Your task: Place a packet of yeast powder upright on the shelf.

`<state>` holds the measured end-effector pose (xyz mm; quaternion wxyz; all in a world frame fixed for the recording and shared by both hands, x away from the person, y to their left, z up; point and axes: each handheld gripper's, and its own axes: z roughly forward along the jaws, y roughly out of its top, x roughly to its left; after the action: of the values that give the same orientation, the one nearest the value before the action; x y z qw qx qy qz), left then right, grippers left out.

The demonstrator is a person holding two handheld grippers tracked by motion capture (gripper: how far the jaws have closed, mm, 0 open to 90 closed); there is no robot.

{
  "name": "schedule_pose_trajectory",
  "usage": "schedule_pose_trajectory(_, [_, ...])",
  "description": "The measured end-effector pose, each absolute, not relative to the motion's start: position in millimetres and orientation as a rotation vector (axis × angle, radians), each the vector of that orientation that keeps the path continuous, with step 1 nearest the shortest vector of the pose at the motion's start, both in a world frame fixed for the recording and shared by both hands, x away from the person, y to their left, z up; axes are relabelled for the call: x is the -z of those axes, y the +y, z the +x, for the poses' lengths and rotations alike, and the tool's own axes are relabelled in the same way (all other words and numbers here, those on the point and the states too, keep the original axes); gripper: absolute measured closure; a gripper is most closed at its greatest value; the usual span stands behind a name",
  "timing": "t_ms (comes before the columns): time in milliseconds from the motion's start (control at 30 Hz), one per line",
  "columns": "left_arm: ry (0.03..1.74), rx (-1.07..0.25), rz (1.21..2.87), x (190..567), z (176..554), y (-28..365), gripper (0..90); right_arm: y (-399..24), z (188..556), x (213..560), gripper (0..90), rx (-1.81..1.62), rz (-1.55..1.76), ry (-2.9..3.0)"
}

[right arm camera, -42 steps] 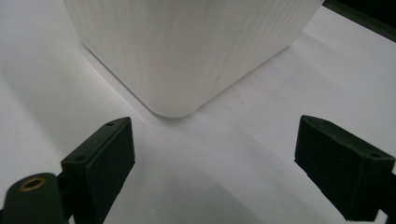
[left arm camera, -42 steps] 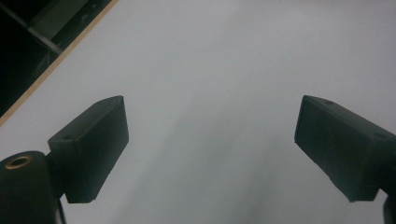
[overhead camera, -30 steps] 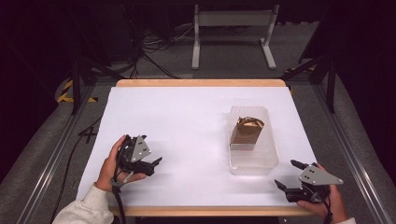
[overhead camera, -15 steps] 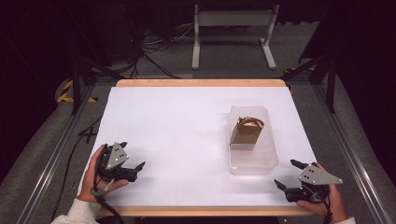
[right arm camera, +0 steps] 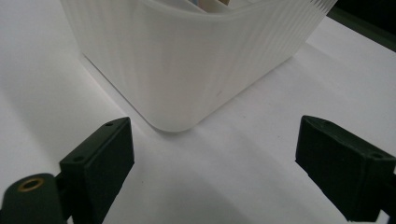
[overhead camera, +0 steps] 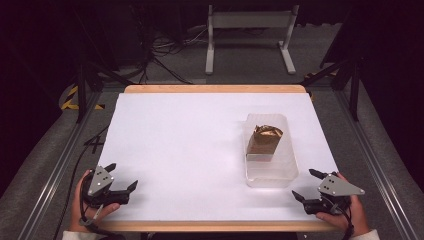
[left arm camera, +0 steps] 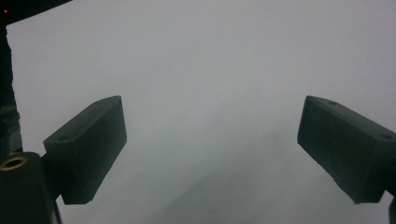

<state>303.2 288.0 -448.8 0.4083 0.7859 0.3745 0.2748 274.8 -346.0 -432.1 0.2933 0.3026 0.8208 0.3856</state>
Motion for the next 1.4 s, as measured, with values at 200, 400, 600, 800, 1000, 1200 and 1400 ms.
schedule_pose_trajectory(200, [0.962,-0.688,1.882,451.4,293.9,296.9,8.8,-344.7,277.2,430.6,12.1,-1.038,0.798,2.179])
schedule_pose_trajectory(400, [0.963,-0.671,1.834,451.8,291.4,299.3,8.7,-346.1,276.5,430.7,12.1,-1.048,0.803,2.175])
schedule_pose_trajectory(600, [0.954,-0.672,1.851,451.7,292.7,295.7,8.6,-345.9,275.9,431.3,12.1,-1.043,0.804,2.175])
schedule_pose_trajectory(800, [0.949,-0.675,1.853,450.8,291.8,293.9,8.5,-346.8,275.8,430.6,12.0,-1.046,0.809,2.170])
schedule_pose_trajectory(1000, [0.943,-0.678,1.860,450.4,292.0,292.4,8.5,-347.0,275.8,430.5,12.0,-1.046,0.809,2.170])
schedule_pose_trajectory(1200, [0.936,-0.687,1.868,449.7,292.2,290.3,8.4,-347.3,275.5,430.5,11.9,-1.046,0.809,2.168])
schedule_pose_trajectory(1400, [0.936,-0.696,1.874,448.8,292.7,288.7,8.0,-347.9,275.2,430.5,11.5,-1.046,0.813,2.163])
